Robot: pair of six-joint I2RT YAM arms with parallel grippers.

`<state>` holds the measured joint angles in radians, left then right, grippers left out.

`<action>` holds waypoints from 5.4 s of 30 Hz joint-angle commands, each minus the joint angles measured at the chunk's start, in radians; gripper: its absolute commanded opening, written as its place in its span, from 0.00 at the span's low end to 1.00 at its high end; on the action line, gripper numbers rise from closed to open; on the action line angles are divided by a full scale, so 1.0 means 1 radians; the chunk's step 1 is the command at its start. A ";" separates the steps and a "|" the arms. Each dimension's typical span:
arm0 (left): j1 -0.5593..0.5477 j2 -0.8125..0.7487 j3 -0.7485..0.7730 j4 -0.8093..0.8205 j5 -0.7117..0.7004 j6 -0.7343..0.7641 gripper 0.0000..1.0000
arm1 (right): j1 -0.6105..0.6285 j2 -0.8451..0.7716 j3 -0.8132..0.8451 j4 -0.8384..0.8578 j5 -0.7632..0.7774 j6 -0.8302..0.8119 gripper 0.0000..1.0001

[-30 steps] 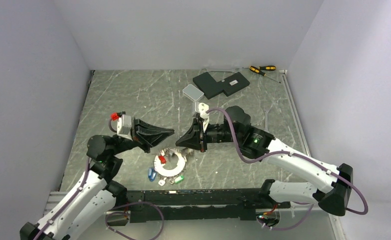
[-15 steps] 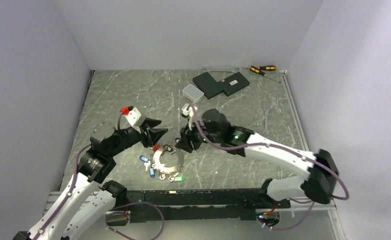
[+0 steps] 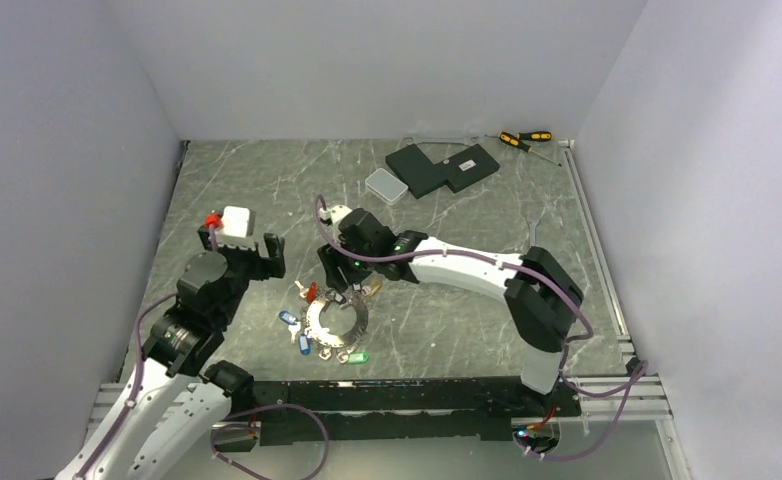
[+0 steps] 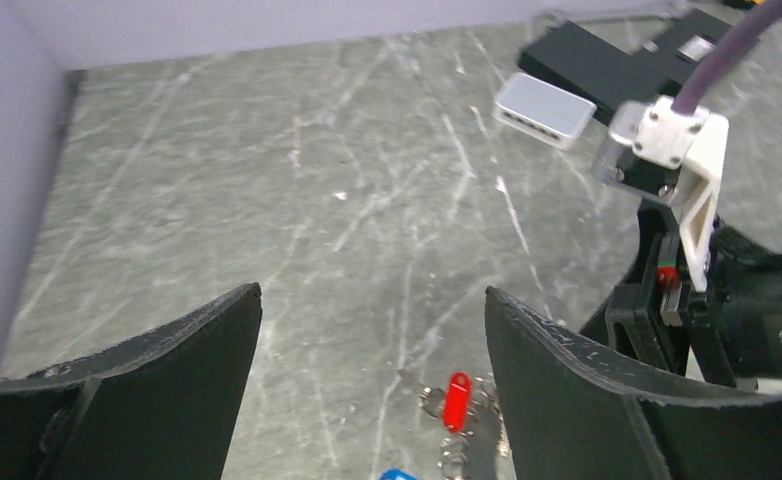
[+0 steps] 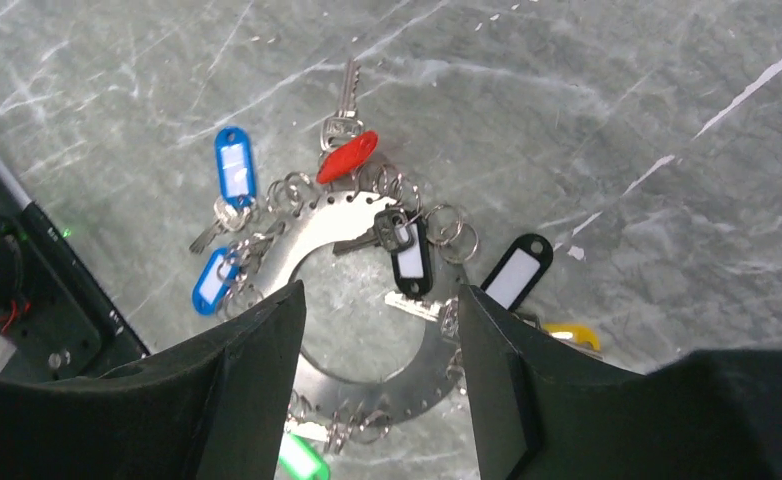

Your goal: Put the keys on the keyring

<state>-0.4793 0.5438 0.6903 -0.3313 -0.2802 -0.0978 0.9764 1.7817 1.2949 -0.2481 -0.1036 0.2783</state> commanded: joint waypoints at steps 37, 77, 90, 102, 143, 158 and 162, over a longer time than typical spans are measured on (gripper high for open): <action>0.033 -0.120 0.025 0.005 -0.209 0.020 0.89 | 0.135 0.390 0.340 -0.302 0.281 0.162 0.24; 0.033 -0.118 0.020 0.010 -0.194 0.030 0.88 | 0.168 0.336 0.388 -0.355 0.349 0.055 0.15; 0.033 -0.132 0.018 0.009 -0.182 0.042 0.88 | 0.163 0.191 0.419 -0.413 0.328 -0.156 0.00; 0.033 -0.197 0.007 0.036 0.037 0.075 0.84 | 0.104 -0.142 0.262 -0.366 0.085 -0.445 0.00; 0.033 0.046 -0.071 0.431 1.233 -0.032 0.61 | 0.099 -0.552 0.103 -0.321 -0.258 -0.602 0.00; 0.030 0.105 -0.089 0.529 1.293 -0.073 0.45 | 0.098 -0.590 0.075 -0.256 -0.302 -0.600 0.00; 0.030 0.118 -0.093 0.571 1.306 -0.097 0.39 | 0.098 -0.587 0.078 -0.254 -0.315 -0.599 0.00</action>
<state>-0.4511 0.6521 0.6075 0.1501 0.9913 -0.1589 1.0744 1.2259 1.3624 -0.6003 -0.3775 -0.3077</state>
